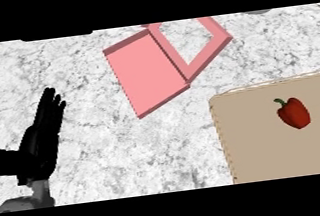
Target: Pick the bell pepper from the tray and place it in the cardboard box
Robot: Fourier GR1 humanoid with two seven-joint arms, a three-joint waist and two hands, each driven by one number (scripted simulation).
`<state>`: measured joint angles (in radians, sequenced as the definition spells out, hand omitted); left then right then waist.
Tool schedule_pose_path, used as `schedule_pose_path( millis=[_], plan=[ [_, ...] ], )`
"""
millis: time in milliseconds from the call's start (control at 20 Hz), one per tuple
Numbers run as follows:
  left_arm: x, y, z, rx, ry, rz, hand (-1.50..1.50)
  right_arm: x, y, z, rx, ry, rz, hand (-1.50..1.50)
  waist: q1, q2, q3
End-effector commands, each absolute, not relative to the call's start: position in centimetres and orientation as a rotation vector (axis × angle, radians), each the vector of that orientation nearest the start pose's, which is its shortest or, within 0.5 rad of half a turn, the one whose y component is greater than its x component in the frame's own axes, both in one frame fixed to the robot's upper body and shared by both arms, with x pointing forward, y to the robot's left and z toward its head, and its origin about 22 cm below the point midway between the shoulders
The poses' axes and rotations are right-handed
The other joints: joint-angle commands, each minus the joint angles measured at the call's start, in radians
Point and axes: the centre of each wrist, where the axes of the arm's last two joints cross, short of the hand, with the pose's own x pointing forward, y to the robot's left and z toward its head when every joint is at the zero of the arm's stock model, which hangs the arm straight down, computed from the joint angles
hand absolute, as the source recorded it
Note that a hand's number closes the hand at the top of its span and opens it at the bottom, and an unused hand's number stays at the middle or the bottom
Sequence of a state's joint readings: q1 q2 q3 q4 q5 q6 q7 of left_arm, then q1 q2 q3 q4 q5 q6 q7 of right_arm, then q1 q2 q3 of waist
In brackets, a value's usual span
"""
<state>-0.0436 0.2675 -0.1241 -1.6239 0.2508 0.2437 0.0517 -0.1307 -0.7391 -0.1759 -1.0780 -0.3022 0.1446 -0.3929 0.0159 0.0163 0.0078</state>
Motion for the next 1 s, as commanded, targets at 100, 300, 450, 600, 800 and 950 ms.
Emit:
schedule_pose_path(
  millis=[100, 300, 450, 600, 800, 950],
  plan=[
    [27.0, 25.0, 4.7, 0.049, -1.565, 0.092, 0.0, 24.8, -52.9, 9.3, -0.414, -1.738, 0.445, -1.5, 0.008, -0.004, -0.004],
    [26.7, 26.1, 5.9, 0.039, -1.556, 0.077, 0.0, 25.0, -54.0, 13.1, -0.444, -1.515, 0.746, -1.5, 0.027, -0.005, -0.006],
    [26.7, 24.6, 6.5, 0.03, -1.566, 0.083, 0.0, 25.1, -54.6, 16.7, -0.362, -1.363, 0.891, -1.5, 0.018, -0.011, -0.007],
    [27.0, 24.9, 4.8, 0.068, -1.548, 0.083, 0.0, 27.7, -52.7, 17.9, -0.321, -1.316, 0.96, -1.5, 0.013, -0.01, -0.008],
    [26.1, 26.0, 5.1, 0.062, -1.554, 0.082, 0.0, 30.2, -50.0, 17.1, -0.223, -1.318, 0.968, -1.5, 0.006, -0.014, -0.008],
    [25.6, 25.5, 5.0, 0.07, -1.539, 0.113, 0.0, 29.5, -49.3, 16.1, -0.167, -1.346, 0.951, -1.5, -0.014, -0.019, -0.008]
  ],
)
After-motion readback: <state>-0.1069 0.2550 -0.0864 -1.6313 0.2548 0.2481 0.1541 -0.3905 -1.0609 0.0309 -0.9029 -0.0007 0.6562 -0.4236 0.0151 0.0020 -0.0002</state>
